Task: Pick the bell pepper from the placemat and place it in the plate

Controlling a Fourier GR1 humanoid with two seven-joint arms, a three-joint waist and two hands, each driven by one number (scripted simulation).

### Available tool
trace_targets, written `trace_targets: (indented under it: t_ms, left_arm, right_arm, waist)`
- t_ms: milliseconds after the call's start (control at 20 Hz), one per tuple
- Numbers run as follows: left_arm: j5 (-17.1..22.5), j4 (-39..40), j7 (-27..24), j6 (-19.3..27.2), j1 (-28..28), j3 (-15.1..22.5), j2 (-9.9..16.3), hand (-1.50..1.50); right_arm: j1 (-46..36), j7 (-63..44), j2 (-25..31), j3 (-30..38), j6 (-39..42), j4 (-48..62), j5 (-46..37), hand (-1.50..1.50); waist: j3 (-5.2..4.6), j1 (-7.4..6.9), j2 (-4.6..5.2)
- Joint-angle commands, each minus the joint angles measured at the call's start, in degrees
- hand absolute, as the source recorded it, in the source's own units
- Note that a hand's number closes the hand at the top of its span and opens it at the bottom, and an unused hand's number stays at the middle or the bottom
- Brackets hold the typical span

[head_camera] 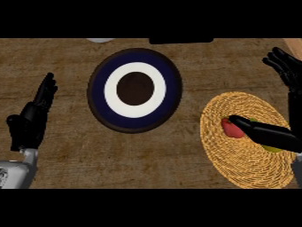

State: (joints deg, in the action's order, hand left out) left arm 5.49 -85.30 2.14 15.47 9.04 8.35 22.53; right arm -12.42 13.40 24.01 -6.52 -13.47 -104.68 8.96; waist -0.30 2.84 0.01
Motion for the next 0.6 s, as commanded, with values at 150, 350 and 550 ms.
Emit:
trace_targets:
  t_ms: [150,350,550]
  left_arm:
    - [0.66,3.41,1.15,-3.58,3.71,1.39,-1.42,0.0]
    - [1.57,1.77,1.27,-4.99,1.2,-0.28,0.13,0.0]
    - [-0.23,7.72,-0.98,-4.19,4.34,-0.01,-3.81,0.0]
  right_arm:
    - [14.67,28.05,-12.14,-10.57,-7.46,12.64,-13.65,-1.5]
    - [20.6,36.76,-10.59,-4.35,-13.64,13.09,-15.35,-1.5]
    - [27.99,37.93,-7.4,-0.61,-11.23,1.28,-11.16,-1.5]
  waist:
    - [0.41,-2.3,0.33]
    - [0.37,-2.19,-0.05]
    - [0.28,-1.6,-0.06]
